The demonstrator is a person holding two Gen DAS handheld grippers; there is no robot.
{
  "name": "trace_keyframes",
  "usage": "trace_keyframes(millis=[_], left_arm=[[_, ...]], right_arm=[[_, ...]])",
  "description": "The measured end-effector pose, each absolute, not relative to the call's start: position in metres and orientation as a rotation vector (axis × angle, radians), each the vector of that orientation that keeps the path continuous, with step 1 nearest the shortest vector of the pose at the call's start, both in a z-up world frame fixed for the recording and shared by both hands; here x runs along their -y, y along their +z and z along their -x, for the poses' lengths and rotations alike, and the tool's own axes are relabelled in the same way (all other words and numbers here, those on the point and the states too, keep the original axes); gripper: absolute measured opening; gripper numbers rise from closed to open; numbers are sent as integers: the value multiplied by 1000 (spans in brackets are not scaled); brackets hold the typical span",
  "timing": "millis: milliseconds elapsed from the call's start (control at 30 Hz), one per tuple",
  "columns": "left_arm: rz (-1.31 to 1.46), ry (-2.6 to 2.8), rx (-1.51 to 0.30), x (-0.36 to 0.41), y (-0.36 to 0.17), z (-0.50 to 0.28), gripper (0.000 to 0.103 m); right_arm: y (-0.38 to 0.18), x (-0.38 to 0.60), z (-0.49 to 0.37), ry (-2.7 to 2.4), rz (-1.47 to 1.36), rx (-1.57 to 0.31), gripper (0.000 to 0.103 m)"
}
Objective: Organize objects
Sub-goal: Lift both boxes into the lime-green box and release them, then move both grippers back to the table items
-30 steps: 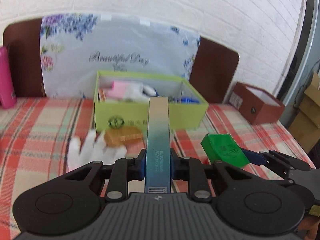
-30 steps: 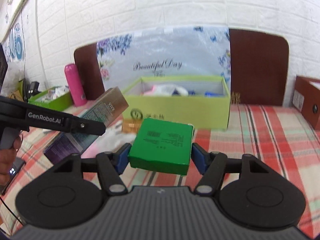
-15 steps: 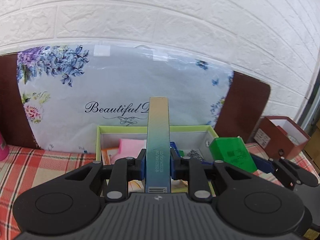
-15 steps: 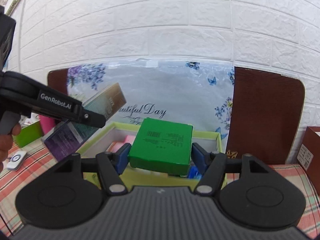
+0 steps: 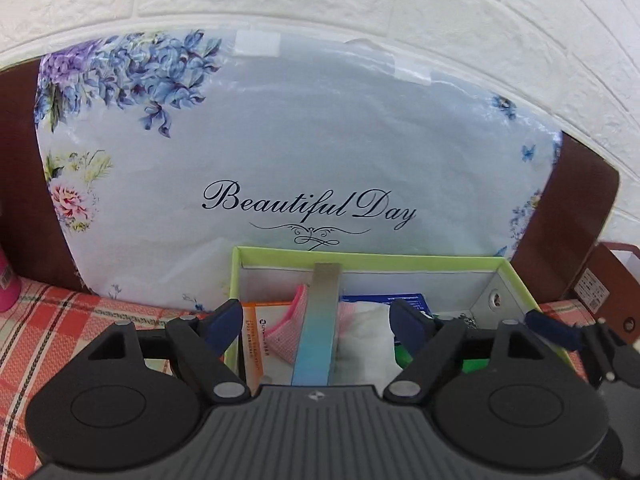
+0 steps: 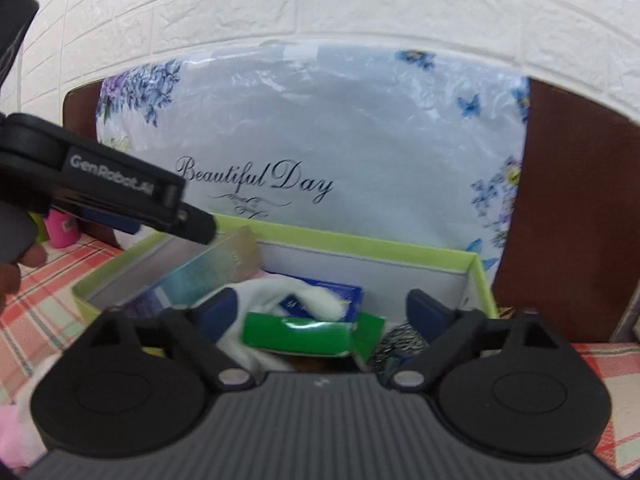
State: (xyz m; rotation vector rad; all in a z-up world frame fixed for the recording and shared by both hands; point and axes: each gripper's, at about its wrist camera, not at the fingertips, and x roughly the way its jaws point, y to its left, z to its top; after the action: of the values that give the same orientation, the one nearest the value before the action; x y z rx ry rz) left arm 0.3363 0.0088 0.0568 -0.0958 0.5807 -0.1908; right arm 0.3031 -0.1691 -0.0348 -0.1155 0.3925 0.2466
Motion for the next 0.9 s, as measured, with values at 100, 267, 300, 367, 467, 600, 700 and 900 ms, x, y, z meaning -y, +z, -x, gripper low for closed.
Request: trace_keyframes(millis=[100,267,300,367,467,600,700,900], left_arm=[[78,-177,-584,-8,61,-327,83],[49,-192,-548,2,83,-300,83],[43,-194,-545,4,88,-292,83],[48,-189,-544,7,98,-274,84],[60,-183,-537,9,109,-243,84],[52,-170,-499,13,115,-198,86],[38,-147,-483,17,113,-169,88],[30,-141,-495,24,97,-122,89]], right_arm=[[-28,175,-295,222,109,-383,103],[1,194,-269,199,47,-335,103],[7,197,-261,197,38,-326,103],[17,203,-243,193,20,-313,103],[30,212,-214,207,-22,-295,103],[37,225,-171,236,-79,-288,103],[38,232,-142,237,-86,-289,103],[27,242,-89,243,-141,-312,103]])
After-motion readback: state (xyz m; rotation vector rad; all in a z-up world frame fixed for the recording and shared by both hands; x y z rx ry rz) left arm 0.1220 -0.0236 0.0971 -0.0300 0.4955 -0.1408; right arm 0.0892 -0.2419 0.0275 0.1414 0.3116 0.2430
